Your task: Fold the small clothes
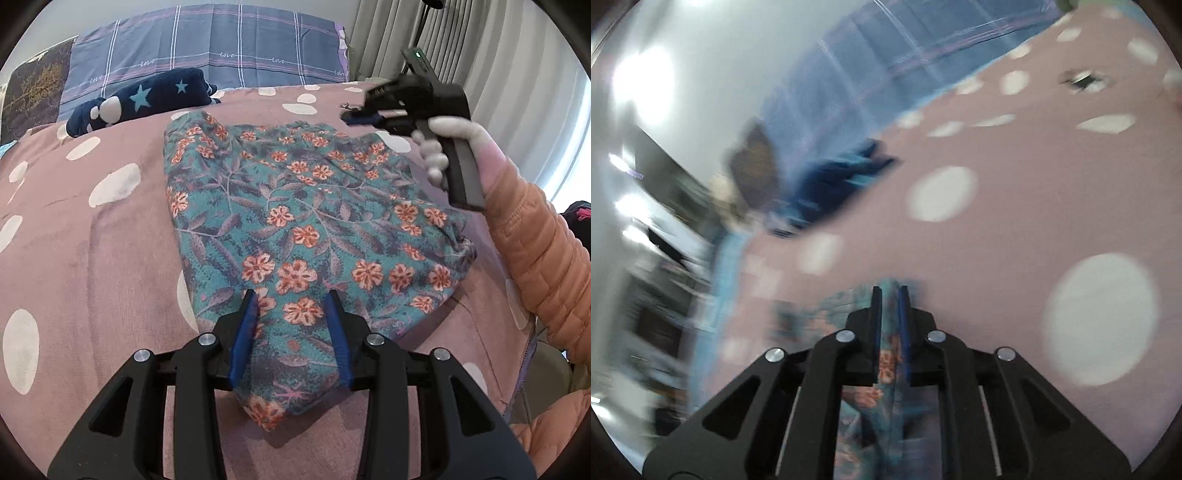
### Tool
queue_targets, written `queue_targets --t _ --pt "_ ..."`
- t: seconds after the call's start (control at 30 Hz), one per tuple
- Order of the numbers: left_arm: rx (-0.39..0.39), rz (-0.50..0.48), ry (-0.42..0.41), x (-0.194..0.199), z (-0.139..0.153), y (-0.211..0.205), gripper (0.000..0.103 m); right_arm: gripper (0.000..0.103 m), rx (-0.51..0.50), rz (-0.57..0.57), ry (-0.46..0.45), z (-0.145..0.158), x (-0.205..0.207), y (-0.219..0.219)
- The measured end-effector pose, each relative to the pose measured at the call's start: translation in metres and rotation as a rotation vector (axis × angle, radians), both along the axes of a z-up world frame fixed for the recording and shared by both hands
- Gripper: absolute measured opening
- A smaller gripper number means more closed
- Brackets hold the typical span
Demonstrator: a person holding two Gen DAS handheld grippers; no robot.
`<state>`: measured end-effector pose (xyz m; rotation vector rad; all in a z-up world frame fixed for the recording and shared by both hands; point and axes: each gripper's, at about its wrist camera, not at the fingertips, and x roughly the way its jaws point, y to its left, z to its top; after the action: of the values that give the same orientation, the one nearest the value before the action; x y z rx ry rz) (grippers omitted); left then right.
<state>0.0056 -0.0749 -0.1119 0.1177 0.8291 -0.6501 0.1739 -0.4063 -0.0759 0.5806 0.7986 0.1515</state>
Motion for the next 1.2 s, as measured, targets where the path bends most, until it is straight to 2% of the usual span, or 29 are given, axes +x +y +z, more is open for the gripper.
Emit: queue_targets --t 0.03,0.13,0.2,0.3,0.33,0.4,0.5,0.57,0.63,0.7,0.77,0.8,0.87,0.93,1.1,1.2 --pt "-0.001 0.001 -0.002 -0.001 0.0 0.0 0.039 0.013 -0.052 -0.026 0.024 -0.004 -0.003 -0.004" --pt "-0.005 0.005 -0.001 -0.002 0.001 0.001 0.039 0.015 -0.014 -0.001 -0.005 0.0 -0.027 -0.007" --pt "-0.005 0.009 0.002 -0.003 0.002 0.001 0.04 0.015 -0.009 0.098 -0.068 0.019 -0.057 0.01" --pt "-0.001 0.02 0.0 -0.002 0.004 0.0 0.04 0.032 -0.033 0.311 -0.158 0.044 -0.108 0.055" --pt "-0.002 0.025 -0.002 -0.004 0.006 0.0 0.041 0.035 -0.063 0.376 -0.181 0.045 -0.129 0.072" --pt "-0.009 0.027 -0.005 -0.007 0.008 0.002 0.043 0.035 -0.134 0.425 -0.177 0.037 -0.153 0.095" --pt "-0.045 0.059 -0.03 -0.009 0.019 0.013 0.043 0.031 -0.278 0.387 0.022 -0.02 -0.161 0.111" --pt "-0.031 0.101 -0.047 -0.008 0.027 0.021 0.043 0.03 -0.279 0.365 -0.024 -0.022 -0.169 0.111" --pt "-0.021 0.13 -0.054 -0.007 0.032 0.027 0.044 0.033 -0.293 0.359 -0.028 -0.007 -0.173 0.111" --pt "-0.023 0.143 -0.058 -0.008 0.035 0.032 0.044 0.039 -0.258 0.341 -0.099 0.013 -0.18 0.102" --pt "-0.023 0.154 -0.063 -0.01 0.036 0.035 0.05 0.05 -0.245 0.317 -0.125 0.025 -0.182 0.091" --pt "-0.024 0.155 -0.063 -0.009 0.036 0.035 0.051 0.051 -0.244 0.288 -0.127 0.028 -0.18 0.082" --pt "-0.023 0.146 -0.058 -0.008 0.035 0.033 0.052 0.054 -0.233 0.243 -0.101 0.026 -0.171 0.069" --pt "-0.017 0.136 -0.052 -0.004 0.035 0.03 0.054 0.056 -0.18 0.223 -0.056 0.018 -0.157 0.055" --pt "0.003 0.127 -0.021 0.021 0.029 0.024 0.054 0.062 -0.036 0.231 0.061 -0.013 -0.128 0.038" --pt "0.013 0.125 -0.002 0.037 0.025 0.023 0.054 0.067 -0.014 0.238 0.115 -0.028 -0.111 0.038"
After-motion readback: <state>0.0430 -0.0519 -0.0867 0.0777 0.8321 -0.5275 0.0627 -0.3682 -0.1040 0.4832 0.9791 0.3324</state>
